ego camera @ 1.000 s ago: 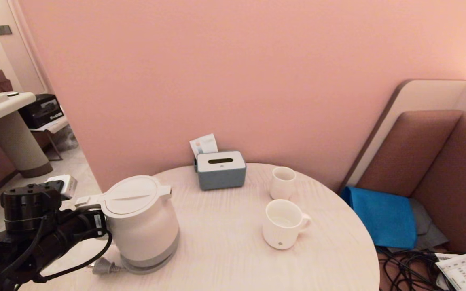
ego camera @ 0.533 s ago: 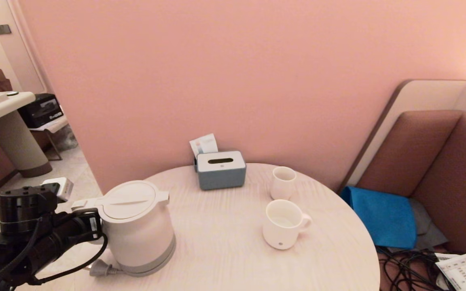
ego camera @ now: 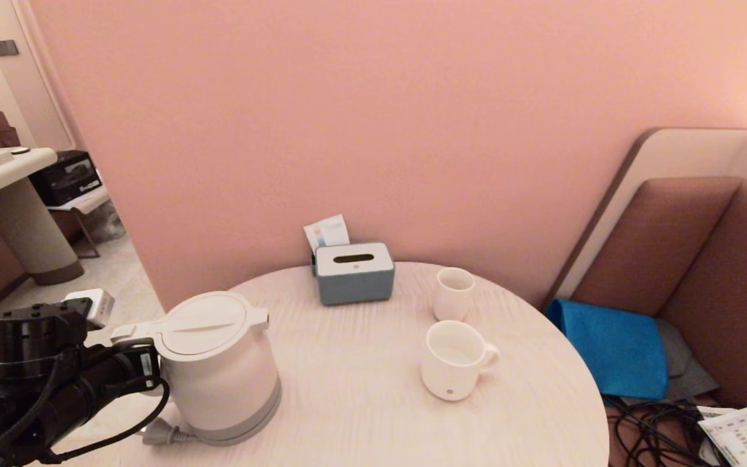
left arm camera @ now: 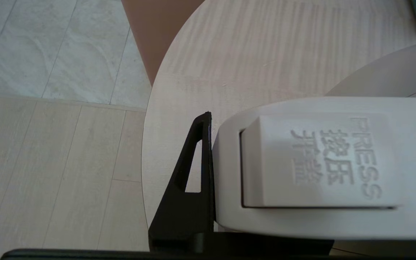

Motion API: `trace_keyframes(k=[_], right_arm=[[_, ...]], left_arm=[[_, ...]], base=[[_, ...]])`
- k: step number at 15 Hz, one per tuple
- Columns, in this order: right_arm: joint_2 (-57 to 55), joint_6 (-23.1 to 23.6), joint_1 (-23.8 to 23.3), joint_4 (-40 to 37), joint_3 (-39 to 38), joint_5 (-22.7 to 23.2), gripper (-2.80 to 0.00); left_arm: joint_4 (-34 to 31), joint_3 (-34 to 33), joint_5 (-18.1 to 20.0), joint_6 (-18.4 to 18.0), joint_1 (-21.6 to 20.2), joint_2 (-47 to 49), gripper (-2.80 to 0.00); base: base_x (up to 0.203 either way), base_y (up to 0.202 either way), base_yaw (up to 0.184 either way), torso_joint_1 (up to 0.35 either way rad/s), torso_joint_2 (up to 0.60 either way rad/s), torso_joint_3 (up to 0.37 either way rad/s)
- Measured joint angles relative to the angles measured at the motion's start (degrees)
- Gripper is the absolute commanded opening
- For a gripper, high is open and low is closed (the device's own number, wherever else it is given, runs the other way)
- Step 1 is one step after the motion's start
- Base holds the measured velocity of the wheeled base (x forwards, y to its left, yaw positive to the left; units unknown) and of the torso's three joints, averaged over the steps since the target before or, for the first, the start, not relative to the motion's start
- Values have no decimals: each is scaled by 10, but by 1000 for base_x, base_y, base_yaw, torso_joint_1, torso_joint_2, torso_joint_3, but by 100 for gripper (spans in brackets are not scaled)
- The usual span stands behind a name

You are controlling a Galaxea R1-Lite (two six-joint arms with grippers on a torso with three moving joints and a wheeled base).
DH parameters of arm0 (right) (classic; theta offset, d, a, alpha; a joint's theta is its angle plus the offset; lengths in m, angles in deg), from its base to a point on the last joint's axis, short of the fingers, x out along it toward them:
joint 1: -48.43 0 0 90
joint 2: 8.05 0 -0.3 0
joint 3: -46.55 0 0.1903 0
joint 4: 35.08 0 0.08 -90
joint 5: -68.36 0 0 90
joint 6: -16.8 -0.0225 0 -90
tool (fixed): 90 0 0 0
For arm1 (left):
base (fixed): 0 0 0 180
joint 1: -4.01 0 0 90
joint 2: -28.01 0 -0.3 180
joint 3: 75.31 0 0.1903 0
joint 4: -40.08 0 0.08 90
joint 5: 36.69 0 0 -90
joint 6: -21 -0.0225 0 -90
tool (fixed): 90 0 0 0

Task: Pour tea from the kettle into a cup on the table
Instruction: Put down the kettle on the table

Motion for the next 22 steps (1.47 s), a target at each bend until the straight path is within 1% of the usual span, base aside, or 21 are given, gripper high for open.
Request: trace_keyframes(k=[5, 6, 13, 16, 19, 22], right_arm=[[0, 0, 0, 0, 0, 0, -280], [0, 0, 0, 0, 0, 0, -280], [0, 0, 0, 0, 0, 0, -280], [0, 0, 0, 0, 0, 0, -280], [0, 0, 0, 0, 0, 0, -280], [0, 0, 0, 0, 0, 0, -280]], left_arm=[[-2, -2, 0, 0, 0, -5, -280], [-1, -3, 0, 1, 0, -6, 0], [-1, -11, -2, 0, 0, -18, 0], [-1, -31, -1, 1, 0, -26, 0], [-3, -53, 1, 1, 0, -59, 0], [-13, -59, 2, 1, 0, -98, 0]], base=[[0, 0, 0, 0, 0, 0], [0, 0, 0, 0, 0, 0], [0, 0, 0, 0, 0, 0], [0, 0, 0, 0, 0, 0], [0, 0, 0, 0, 0, 0], [0, 0, 0, 0, 0, 0]])
